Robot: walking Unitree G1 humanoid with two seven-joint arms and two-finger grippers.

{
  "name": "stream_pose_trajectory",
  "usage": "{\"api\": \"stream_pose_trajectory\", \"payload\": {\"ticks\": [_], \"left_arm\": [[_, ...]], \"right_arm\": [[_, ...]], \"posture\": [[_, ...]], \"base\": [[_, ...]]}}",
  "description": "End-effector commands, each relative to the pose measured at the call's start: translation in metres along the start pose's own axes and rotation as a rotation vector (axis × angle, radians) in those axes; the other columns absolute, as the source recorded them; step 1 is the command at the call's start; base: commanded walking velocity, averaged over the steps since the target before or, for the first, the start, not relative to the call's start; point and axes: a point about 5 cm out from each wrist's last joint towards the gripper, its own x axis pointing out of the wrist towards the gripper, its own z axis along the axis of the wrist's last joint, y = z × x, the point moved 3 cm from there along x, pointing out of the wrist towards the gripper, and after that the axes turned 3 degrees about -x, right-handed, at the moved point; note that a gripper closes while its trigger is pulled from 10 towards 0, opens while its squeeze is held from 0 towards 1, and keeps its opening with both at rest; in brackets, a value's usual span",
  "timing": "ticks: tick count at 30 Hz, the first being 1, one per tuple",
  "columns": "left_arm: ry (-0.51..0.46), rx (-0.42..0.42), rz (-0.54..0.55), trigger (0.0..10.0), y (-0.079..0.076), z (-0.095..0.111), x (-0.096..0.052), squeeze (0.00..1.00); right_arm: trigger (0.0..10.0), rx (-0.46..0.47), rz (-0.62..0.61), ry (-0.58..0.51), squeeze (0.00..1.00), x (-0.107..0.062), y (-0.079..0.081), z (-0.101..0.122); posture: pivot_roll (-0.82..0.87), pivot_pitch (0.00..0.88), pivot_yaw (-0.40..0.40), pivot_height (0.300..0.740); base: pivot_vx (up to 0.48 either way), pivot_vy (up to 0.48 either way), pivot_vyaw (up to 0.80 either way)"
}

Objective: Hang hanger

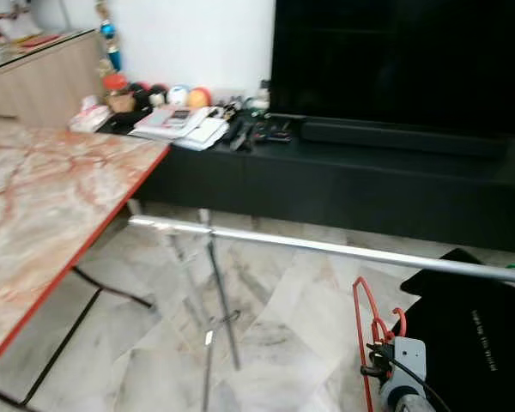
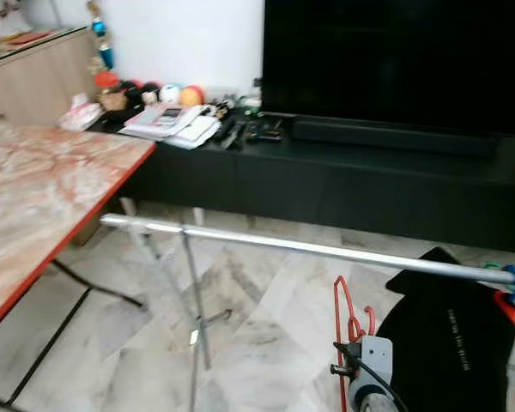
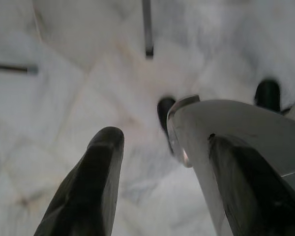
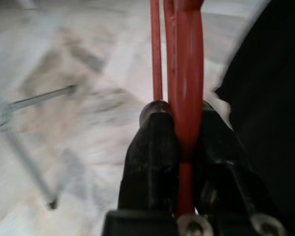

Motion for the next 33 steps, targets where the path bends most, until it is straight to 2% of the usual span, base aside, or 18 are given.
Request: {"api": "stream_pose_trajectory", "payload": {"ticks": [1,7,13,16,18,22,26,33], "left_arm": [[0.05,0.018,0.003,10.0,0.004,-0.015,-0.003,0.0],[0.055,0.019,-0.011,10.0,0.001,-0.018,-0.003,0.0],[0.066,0.016,-0.008,10.0,0.003,-0.024,-0.004,0.0],[0.069,0.018,-0.007,10.0,0.003,-0.026,-0.005,0.0],[0.071,0.021,-0.006,10.0,0.004,-0.027,-0.005,0.0],[0.071,0.024,-0.005,10.0,0.004,-0.027,-0.005,0.0],[0.066,0.027,-0.008,10.0,0.002,-0.026,-0.004,0.0],[0.063,0.03,-0.012,10.0,0.0,-0.024,-0.004,0.0]], "right_arm": [[10.0,0.018,0.025,-0.021,0.0,0.003,0.013,0.007],[10.0,0.034,0.015,-0.02,0.0,0.003,0.013,0.005],[10.0,0.08,-0.06,-0.068,0.0,-0.003,-0.001,0.003],[10.0,0.08,-0.089,-0.129,0.0,-0.005,-0.009,0.008],[10.0,0.135,-0.128,-0.217,0.0,-0.008,-0.016,0.019],[10.0,0.106,-0.113,-0.287,0.0,-0.01,-0.014,0.028],[10.0,0.079,-0.092,-0.39,0.0,-0.015,-0.004,0.04],[10.0,0.056,-0.089,-0.493,0.0,-0.018,0.006,0.058]], "posture": [[0.14,0.025,-0.033,0.74],[0.14,0.029,-0.037,0.74],[0.12,0.04,-0.042,0.74],[0.12,0.043,-0.043,0.74],[0.11,0.046,-0.044,0.74],[0.11,0.046,-0.044,0.74],[0.11,0.046,-0.046,0.74],[0.11,0.042,-0.05,0.74]], "base": [[0.0,0.0,0.0],[0.0,0.0,0.0],[0.0,0.0,0.0],[0.0,0.0,0.0],[0.0,0.0,0.0],[0.0,0.0,0.0],[0.0,0.0,0.0],[0.0,0.0,0.0]]}}
